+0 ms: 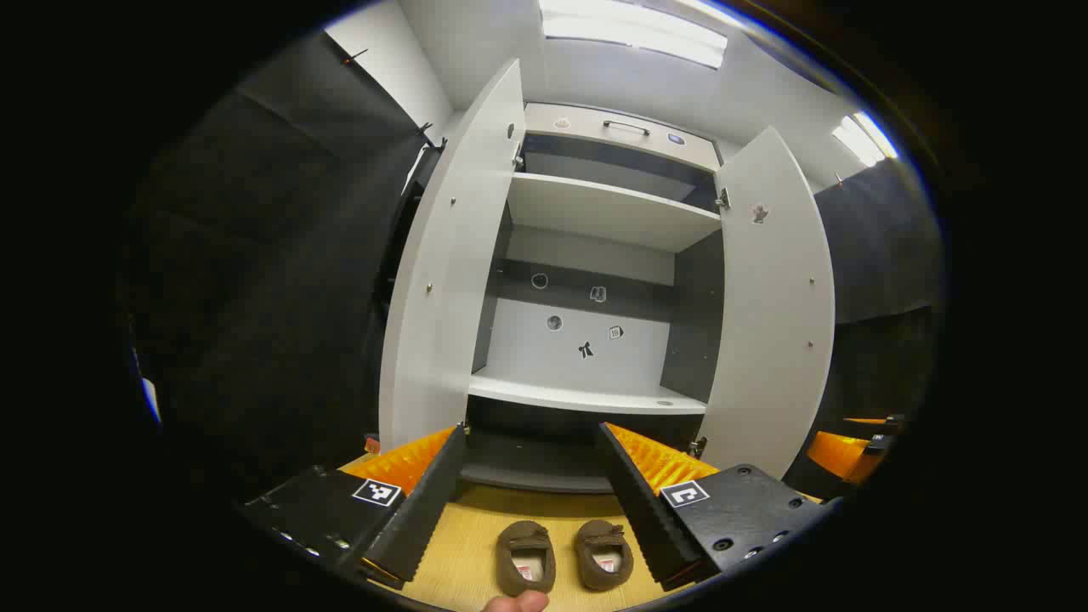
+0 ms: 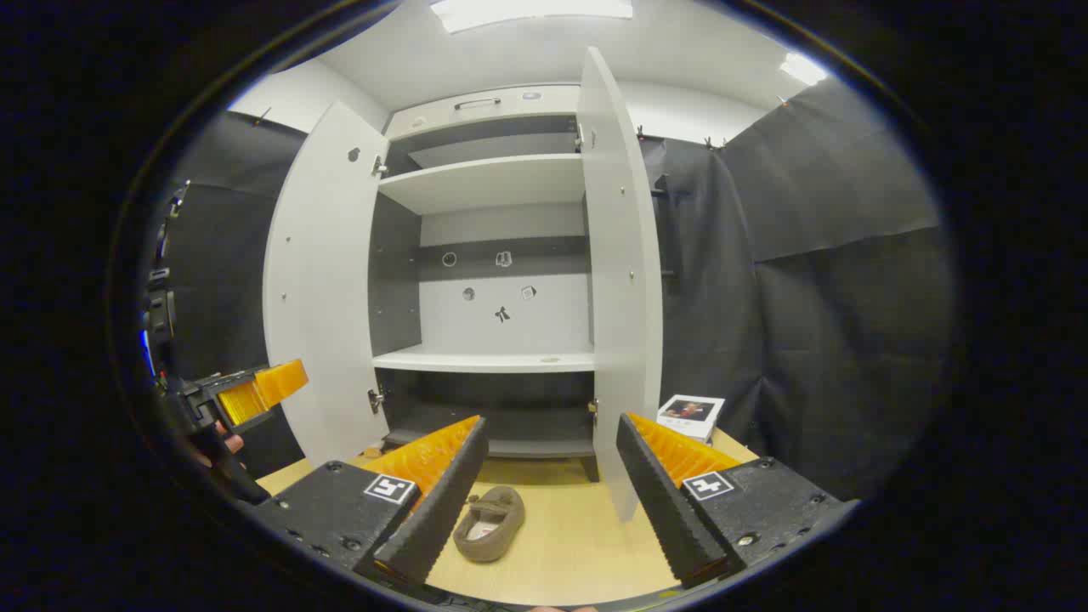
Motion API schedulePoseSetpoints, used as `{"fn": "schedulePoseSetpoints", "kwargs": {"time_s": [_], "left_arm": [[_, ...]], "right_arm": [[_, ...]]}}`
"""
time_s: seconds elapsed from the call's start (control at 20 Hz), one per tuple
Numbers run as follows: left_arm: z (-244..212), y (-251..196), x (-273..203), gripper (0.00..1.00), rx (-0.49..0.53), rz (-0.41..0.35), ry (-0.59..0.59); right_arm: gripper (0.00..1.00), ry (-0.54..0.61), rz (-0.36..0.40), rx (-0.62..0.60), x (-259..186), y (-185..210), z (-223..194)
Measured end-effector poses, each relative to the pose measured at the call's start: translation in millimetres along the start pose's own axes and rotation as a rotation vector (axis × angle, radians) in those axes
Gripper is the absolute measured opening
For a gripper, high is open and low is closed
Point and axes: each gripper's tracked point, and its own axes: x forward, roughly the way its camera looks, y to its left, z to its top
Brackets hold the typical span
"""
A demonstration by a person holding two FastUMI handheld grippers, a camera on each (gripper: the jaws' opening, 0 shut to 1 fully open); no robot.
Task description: Grab one shoe with the right hand and put it into the shoe cabinet, grab the other shoe with the left hand and put it into the shoe cabinet; then close the right door with the right hand and the left door with the left hand.
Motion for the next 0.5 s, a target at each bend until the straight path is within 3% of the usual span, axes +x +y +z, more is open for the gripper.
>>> {"fn": "schedulePoseSetpoints", "kwargs": {"time_s": [0.5], "left_arm": [[-1.6, -6.2, -1.9, 0.95, 0.042, 0.001, -0.002]], "right_arm": [[0.99, 0.007, 0.031, -0.025, 3.4, 7.8, -5.9]]}}
